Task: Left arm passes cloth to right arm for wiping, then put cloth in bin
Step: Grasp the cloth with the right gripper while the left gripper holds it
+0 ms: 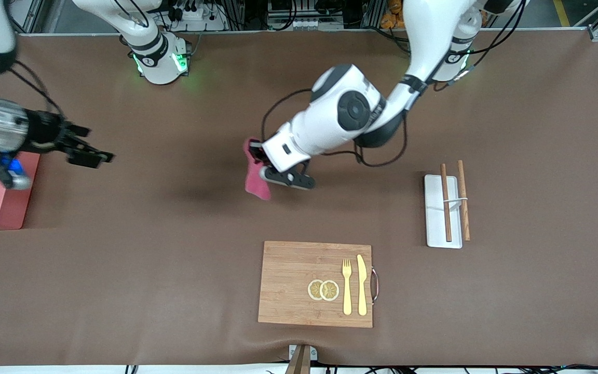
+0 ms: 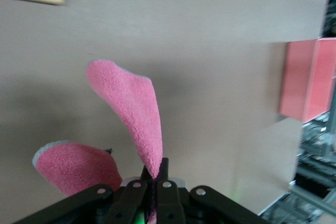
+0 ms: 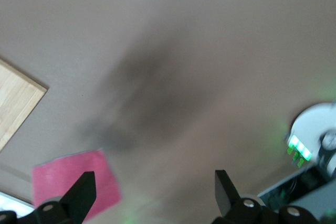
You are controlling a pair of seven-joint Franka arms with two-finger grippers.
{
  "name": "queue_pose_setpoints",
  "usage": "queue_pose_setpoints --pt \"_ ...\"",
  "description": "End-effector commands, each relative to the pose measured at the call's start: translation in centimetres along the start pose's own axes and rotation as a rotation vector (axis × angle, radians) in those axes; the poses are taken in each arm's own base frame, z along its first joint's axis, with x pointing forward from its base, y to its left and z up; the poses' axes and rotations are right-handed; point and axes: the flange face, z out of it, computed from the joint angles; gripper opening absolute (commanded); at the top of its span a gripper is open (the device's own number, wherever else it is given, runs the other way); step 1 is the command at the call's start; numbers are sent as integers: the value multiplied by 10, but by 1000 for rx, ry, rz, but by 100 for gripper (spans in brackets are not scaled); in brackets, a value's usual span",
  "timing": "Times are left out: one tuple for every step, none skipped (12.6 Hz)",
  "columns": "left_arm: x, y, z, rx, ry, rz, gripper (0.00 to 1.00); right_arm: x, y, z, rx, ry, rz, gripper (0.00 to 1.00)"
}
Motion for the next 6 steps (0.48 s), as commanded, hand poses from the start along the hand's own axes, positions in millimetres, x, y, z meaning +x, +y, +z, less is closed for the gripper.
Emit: queue_pose_setpoints --pt "-15 30 6 -105 56 -72 0 7 -28 35 -5 -149 228 100" --pt "-20 40 6 -161 97 -117 0 9 -37 48 -4 -211 289 100" --pt "-26 49 7 -207 141 -145 0 9 -47 64 -18 -257 329 100" --pt "-27 54 5 -238 175 -168 0 8 -55 75 -28 -271 340 100" --pt "-32 61 4 -273 203 -195 0 7 -61 84 -30 -278 341 100" --pt "-33 63 4 -306 238 -221 0 7 -64 90 -34 -296 343 100"
